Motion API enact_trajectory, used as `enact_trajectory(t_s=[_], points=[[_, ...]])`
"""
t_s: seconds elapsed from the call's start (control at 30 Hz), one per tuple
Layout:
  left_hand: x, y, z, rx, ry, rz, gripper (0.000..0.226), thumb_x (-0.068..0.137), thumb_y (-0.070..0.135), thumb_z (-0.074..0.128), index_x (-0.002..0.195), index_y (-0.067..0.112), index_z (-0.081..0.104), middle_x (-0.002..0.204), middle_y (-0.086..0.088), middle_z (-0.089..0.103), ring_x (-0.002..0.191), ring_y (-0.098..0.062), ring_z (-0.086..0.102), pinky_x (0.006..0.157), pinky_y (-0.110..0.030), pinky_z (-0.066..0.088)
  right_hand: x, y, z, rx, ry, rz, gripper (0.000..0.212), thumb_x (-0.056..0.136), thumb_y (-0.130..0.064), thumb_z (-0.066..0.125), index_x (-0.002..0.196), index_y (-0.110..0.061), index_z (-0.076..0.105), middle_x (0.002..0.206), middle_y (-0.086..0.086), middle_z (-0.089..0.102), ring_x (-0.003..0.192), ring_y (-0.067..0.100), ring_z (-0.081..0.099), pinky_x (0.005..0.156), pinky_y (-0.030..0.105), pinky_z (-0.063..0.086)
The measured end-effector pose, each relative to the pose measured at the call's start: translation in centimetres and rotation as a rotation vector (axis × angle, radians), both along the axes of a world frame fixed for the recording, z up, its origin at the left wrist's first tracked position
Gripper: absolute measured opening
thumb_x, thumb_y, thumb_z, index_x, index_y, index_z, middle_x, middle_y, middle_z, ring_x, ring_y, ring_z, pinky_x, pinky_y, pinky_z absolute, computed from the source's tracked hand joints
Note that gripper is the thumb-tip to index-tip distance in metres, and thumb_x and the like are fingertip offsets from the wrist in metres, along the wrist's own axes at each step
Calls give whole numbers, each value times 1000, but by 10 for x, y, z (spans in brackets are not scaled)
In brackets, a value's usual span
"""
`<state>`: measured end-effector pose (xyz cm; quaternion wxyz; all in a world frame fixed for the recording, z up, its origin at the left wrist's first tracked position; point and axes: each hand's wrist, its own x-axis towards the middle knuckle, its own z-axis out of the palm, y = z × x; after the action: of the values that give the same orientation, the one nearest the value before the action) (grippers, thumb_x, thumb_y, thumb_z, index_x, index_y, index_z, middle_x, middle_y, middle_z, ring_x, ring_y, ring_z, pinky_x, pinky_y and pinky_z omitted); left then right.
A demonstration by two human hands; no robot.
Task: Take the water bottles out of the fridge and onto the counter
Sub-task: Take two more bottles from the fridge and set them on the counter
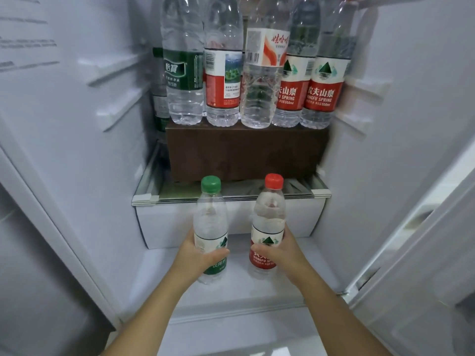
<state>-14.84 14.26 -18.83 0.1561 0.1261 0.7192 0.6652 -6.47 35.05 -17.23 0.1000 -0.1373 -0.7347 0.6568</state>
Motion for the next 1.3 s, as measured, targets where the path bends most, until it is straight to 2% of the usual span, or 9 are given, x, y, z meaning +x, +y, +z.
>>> enact_trajectory(t_s=[0.17,0.3,0.5,0.57,0.67,0.8,0.97,1.13,1.3], points=[[5,2,-5,10,8,50,77,38,42,83,110,22,64,95,4,76,88,-10,72,70,-22,55,5,-1,-8,52,33,-24,71,49,-43,85,114,-33,59,103,-19,72,96,1,68,71,13,53],[9,8,-6,13,34,131,70,40,43,83,105,27,63,88,17,74,82,0,70,58,-11,52,6,-7,-10,83,59,-91,64,50,-42,83,108,-34,59,97,-29,70,91,-8,66,65,7,50],[26,7,2,39,134,147,55,53,28,85,101,35,59,86,29,70,79,8,67,58,-6,49,26,-30,-5,124,146,-268,51,61,-22,84,105,-28,59,89,-18,71,82,0,68,62,13,52],[37,3,13,32,194,108,53,54,31,84,98,46,57,88,32,68,79,9,66,60,-6,49,43,-38,2,141,165,-317,50,63,-18,84,102,-32,56,87,-23,69,78,-5,66,57,10,49],[53,0,34,40,288,24,52,56,31,83,88,60,54,84,33,67,75,11,64,55,-5,46,72,-50,13,159,169,-423,55,63,-22,84,105,-40,54,93,-32,66,87,-11,64,61,5,47],[71,1,56,76,364,-90,54,57,29,82,85,64,52,80,34,65,71,13,62,48,-3,43,107,-63,22,202,180,-545,55,60,-35,82,100,-58,52,95,-28,67,89,-8,64,63,5,48],[101,5,57,98,368,-226,68,60,18,91,87,67,52,87,39,63,80,17,61,55,0,43,160,-70,31,202,199,-667,51,57,-38,81,95,-59,54,92,-24,68,79,-7,66,52,7,47],[139,14,66,98,319,-415,57,49,46,83,100,51,56,92,23,71,79,4,68,55,-12,51,226,-72,32,179,226,-774,53,59,-32,82,105,-39,56,89,-18,70,74,-2,67,53,10,49],[200,40,77,95,353,-594,57,50,48,82,101,50,55,94,22,70,80,3,67,58,-18,54,296,-69,37,214,215,-889,51,64,-21,82,107,-33,57,91,-19,71,81,-2,68,60,9,50]])
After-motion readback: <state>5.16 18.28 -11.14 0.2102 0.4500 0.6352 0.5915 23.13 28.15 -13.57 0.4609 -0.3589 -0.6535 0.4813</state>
